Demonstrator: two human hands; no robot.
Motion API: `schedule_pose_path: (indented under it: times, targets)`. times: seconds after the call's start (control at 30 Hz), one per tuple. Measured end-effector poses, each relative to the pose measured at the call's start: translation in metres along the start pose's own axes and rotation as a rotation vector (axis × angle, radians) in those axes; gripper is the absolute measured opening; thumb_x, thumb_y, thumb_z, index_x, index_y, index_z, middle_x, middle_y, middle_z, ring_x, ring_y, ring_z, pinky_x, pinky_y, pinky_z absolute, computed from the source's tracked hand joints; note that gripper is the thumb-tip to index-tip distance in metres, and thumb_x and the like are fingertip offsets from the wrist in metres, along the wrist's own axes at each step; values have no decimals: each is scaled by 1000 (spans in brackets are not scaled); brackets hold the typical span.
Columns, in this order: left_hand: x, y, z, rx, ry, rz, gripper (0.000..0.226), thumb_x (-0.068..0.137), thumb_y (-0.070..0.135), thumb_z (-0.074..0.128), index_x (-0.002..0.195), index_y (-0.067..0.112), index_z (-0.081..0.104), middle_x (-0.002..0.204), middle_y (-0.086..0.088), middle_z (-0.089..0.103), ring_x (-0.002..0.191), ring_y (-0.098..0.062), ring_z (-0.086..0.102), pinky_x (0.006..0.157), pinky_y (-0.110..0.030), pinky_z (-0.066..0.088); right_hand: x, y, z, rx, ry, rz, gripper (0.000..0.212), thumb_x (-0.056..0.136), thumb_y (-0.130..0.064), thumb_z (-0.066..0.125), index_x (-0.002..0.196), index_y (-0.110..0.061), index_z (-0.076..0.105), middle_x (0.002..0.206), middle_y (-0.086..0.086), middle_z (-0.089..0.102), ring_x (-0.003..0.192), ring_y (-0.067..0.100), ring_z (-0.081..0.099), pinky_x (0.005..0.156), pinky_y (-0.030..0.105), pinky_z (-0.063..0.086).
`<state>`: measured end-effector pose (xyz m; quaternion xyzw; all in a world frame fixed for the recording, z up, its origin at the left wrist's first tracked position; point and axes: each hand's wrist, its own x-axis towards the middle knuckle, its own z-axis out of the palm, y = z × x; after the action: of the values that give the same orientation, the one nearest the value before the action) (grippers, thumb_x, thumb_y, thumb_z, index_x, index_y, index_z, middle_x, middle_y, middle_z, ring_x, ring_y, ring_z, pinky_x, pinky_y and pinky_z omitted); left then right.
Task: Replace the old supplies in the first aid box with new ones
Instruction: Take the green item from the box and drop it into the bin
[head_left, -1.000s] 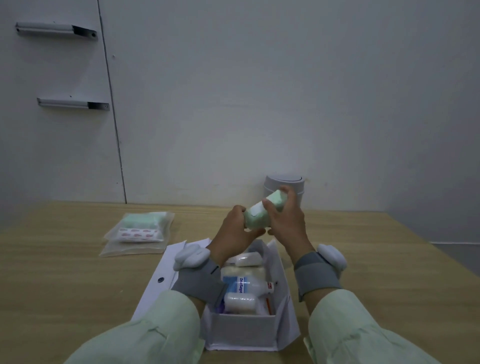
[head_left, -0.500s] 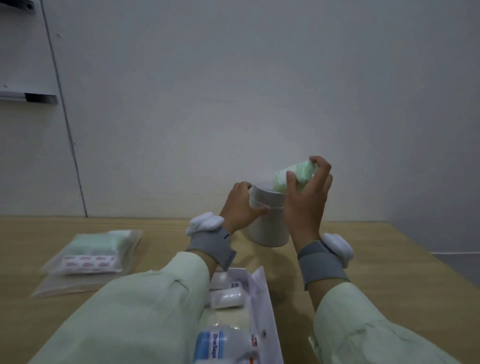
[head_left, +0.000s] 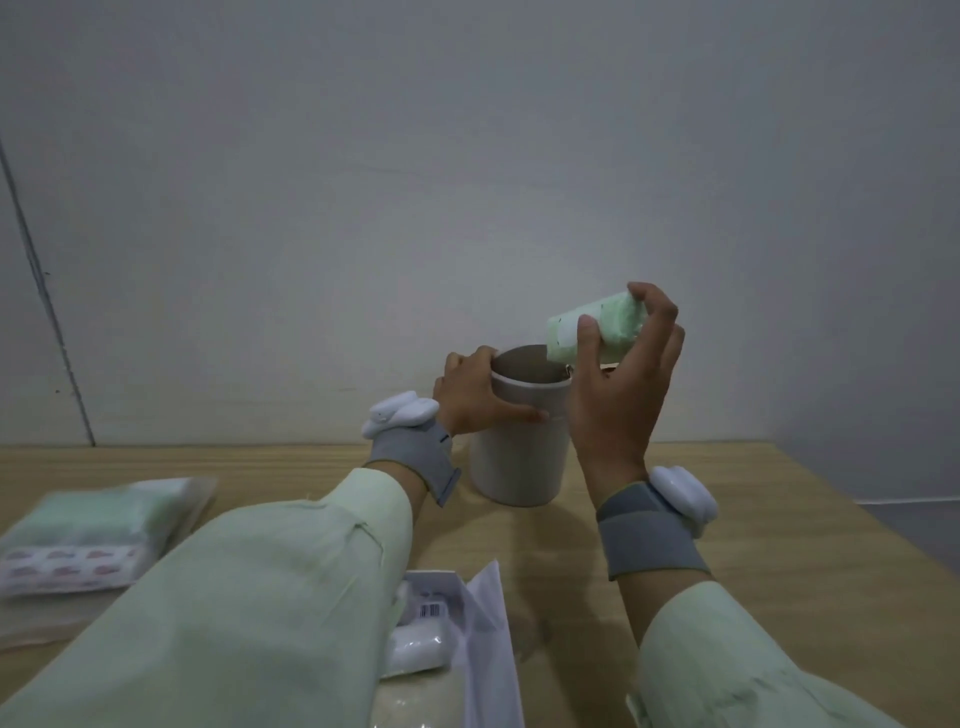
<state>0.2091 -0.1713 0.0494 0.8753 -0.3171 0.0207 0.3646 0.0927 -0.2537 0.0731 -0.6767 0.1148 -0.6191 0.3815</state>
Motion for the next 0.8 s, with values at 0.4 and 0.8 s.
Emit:
schedule_pose_path:
  times: [0.4,0.8]
  targets:
    - [1,4,-5,-36,-23,-44,107,68,40,81,149,13,17,142,-14,34,136,-31,25,108,-42,33,6,16,11,-209,-321,-81,40,86,-21,59,122,-29,43,119,0,50,89,17,50,79,36,48]
    - [4,9,-3,-7,81,-57,105,58,41,85,137,2,29,130,-18,49,121,-37,45,98,-51,43,6,18,24,-542,-486,-55,31,90,-35,49,118,-24,53,122,2,46,99,27,58,91,44,45]
